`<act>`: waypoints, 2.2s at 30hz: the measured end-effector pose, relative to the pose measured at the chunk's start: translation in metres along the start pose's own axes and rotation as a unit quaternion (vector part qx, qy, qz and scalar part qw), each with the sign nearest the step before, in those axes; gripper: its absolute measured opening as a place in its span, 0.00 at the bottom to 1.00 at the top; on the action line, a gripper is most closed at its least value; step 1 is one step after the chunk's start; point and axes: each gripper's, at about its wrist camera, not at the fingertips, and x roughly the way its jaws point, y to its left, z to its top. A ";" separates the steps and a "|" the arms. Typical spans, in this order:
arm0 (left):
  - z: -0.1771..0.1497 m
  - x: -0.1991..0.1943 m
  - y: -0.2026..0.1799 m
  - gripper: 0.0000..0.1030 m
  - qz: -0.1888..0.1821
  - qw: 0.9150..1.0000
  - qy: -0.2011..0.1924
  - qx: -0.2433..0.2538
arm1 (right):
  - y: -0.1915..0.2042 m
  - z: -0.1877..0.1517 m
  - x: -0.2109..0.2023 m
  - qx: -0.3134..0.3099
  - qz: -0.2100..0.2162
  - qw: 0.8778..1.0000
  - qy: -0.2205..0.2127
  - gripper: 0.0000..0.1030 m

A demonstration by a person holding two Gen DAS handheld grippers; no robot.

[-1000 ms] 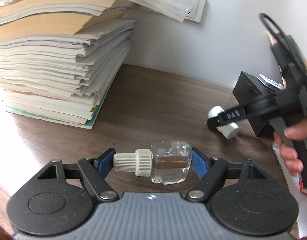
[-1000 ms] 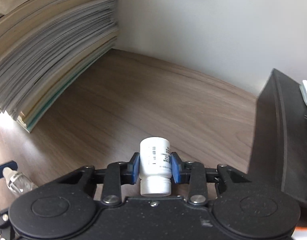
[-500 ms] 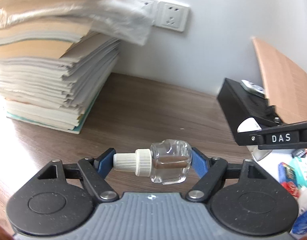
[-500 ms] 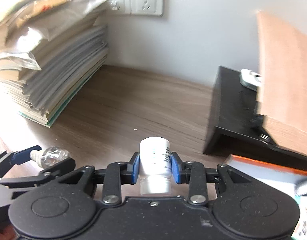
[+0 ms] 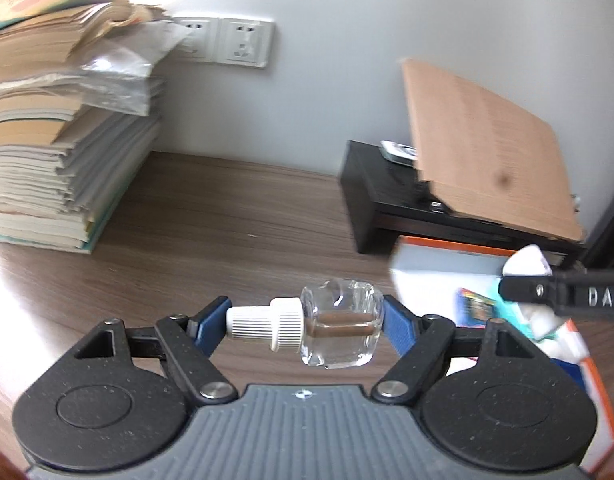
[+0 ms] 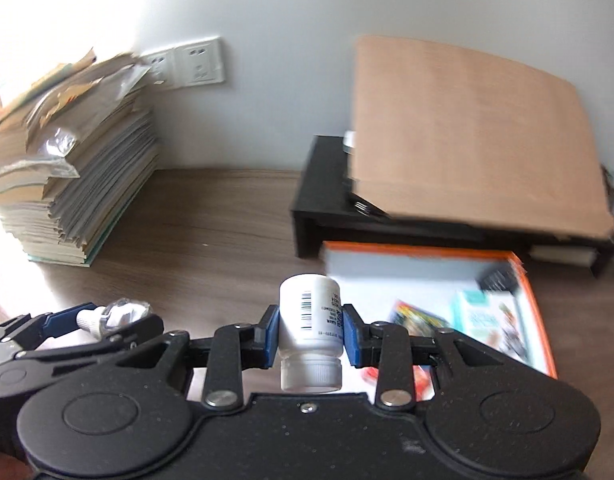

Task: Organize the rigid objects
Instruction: 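Carry the refill bottle with left tool while right tool carries the pill bottle to the white box, then hold the refill bottle with left tool over the box while right tool holds the pill bottle beside it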

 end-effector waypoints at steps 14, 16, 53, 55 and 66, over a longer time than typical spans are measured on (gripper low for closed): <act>-0.032 -0.024 -0.129 0.79 -0.031 0.999 0.004 0.045 | -0.129 -0.062 -0.078 0.046 -0.054 0.997 -0.021 0.39; -0.037 -0.028 -0.145 0.79 -0.038 0.998 0.002 0.047 | -0.144 -0.069 -0.086 0.050 -0.059 0.997 -0.023 0.39; -0.045 -0.047 -0.175 0.79 -0.007 0.999 -0.016 0.040 | -0.159 -0.099 -0.092 0.049 -0.008 0.999 -0.008 0.39; -0.047 -0.048 -0.178 0.79 -0.012 0.999 -0.015 0.044 | -0.160 -0.100 -0.092 0.052 -0.009 0.999 -0.006 0.39; -0.064 -0.041 -0.198 0.79 -0.037 0.997 0.008 0.065 | -0.170 -0.106 -0.093 0.061 -0.014 0.998 -0.003 0.39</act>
